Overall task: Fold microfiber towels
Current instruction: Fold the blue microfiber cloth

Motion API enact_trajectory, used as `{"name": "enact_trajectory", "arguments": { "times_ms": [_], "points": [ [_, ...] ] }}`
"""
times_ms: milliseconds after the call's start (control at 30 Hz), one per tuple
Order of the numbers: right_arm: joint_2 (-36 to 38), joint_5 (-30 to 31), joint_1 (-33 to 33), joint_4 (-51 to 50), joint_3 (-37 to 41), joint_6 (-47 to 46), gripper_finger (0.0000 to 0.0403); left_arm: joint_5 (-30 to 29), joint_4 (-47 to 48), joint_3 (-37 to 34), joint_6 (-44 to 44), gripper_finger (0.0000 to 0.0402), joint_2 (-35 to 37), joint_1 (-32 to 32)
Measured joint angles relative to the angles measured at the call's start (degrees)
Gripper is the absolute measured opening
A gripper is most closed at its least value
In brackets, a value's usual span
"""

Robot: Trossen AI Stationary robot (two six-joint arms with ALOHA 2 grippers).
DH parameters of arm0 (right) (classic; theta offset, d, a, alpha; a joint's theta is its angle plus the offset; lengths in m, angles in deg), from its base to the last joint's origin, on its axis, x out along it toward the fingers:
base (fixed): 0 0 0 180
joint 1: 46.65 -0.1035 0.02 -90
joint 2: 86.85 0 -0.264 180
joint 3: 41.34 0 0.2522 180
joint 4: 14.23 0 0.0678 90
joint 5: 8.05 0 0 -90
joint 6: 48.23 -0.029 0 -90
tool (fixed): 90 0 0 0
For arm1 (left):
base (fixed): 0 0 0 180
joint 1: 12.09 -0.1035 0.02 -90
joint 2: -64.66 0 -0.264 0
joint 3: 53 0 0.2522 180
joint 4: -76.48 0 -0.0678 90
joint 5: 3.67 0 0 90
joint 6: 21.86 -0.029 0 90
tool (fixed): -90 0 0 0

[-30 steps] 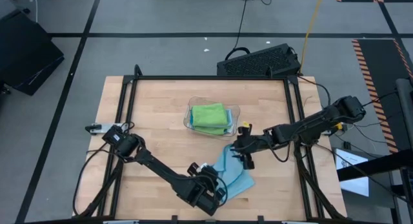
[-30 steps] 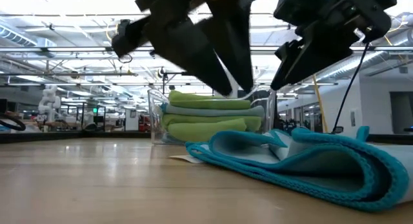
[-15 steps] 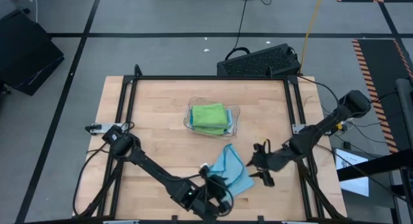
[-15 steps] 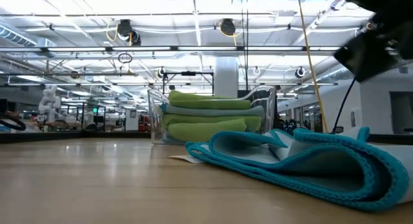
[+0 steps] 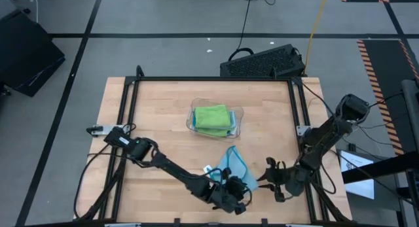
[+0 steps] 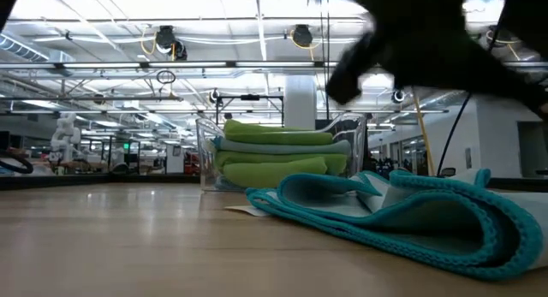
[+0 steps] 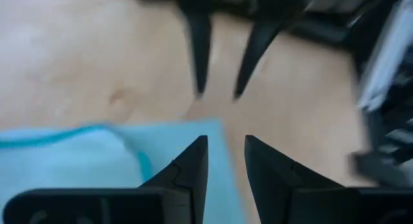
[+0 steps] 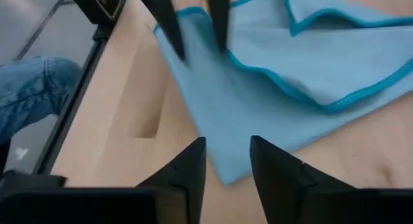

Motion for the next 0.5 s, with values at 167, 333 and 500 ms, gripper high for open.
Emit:
{"name": "enact_trajectory", "arguments": {
  "times_ms": [167,333,500],
  "points": [
    [-3.7,7.9,-3.7,7.3,0.0,-0.6,0.0091,-0.2,2.2,-0.1,1.4,0.0103,-2.8,-1.9],
    [-11.9,10.3,-3.5,22.5,0.0,-0.3,0.0071,0.9,2.7,0.0,1.2,0.0103,-2.9,-3.5],
    [-19.5,10.3,-2.0,32.0,0.0,0.5,0.0054,0.0,10.8,0.0,-1.3,0.0104,-2.5,-3.6]
  ]
}}
